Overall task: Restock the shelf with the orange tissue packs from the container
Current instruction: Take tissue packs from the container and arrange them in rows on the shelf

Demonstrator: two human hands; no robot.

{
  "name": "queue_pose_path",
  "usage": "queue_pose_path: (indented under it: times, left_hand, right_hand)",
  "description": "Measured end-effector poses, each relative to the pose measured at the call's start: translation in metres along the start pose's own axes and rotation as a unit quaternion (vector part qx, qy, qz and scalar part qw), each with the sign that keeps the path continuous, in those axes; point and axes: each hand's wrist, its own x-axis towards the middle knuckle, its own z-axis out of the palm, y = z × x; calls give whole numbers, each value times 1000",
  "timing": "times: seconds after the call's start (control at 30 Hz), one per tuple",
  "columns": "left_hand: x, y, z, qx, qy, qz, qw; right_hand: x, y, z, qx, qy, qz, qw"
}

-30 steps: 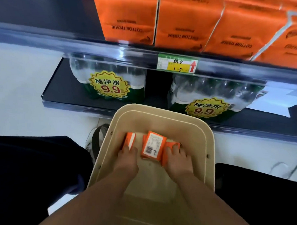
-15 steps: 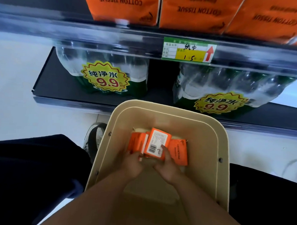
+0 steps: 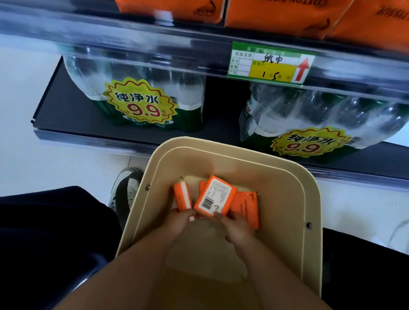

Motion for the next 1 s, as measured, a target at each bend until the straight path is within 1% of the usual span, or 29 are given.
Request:
queue_pose_path:
  times: [0.07, 0.13, 0.2, 0.27, 0.33, 0.37, 0.43, 0.5, 0.53, 0.6, 0.7, 0.77, 0.87, 0.93, 1.0]
  left_hand:
    - [1, -4, 3, 7, -3, -14, 1000]
    - [4, -8, 3, 26, 2, -4, 1000]
    - [5, -8, 3, 42, 11, 12, 999]
    - [4, -5, 1, 81, 34, 57, 995]
    - [2, -4, 1, 120, 47, 90, 988]
    - [0, -4, 1, 133, 45, 100, 985]
    - [-1, -6, 4, 135, 39, 105, 984]
    - [-3, -6, 6, 97, 42, 100, 989]
    - [-3, -6, 6, 60, 39, 94, 993]
    - [0, -7, 4, -3, 29, 74, 997]
    - [11, -13, -1, -28, 10, 29, 999]
    - [9, -11, -3, -73, -8, 10, 997]
    - [10, -9, -3, -127, -49, -12, 991]
    - [8, -5, -4, -137, -45, -7, 990]
    - [12, -7, -4, -148, -48, -9, 988]
  right_hand:
    - [2, 4, 2, 16, 15, 12, 1000]
    - [6, 6, 3, 31, 22, 21, 999]
    - [8, 3, 1, 27, 32, 4, 999]
    - [11, -2, -3, -15, 83, -49, 995]
    - [8, -8, -4, -75, 121, -125, 982]
    - [7, -8, -3, -110, 117, -157, 975]
    - [4, -5, 2, -192, 66, -202, 958]
    - [-1, -2, 11, -236, -2, -213, 948]
    - [-3, 1, 16, -237, -29, -202, 950]
    - [-5, 4, 24, -195, -42, -165, 966]
    - [-6, 1, 29, -111, -22, -129, 985]
    - [-8, -3, 26, -85, -31, -125, 988]
    - [-14, -9, 16, -67, -83, -125, 986]
    - [-16, -11, 8, -59, -109, -123, 985]
    - [-14, -11, 3, -19, -111, -113, 987]
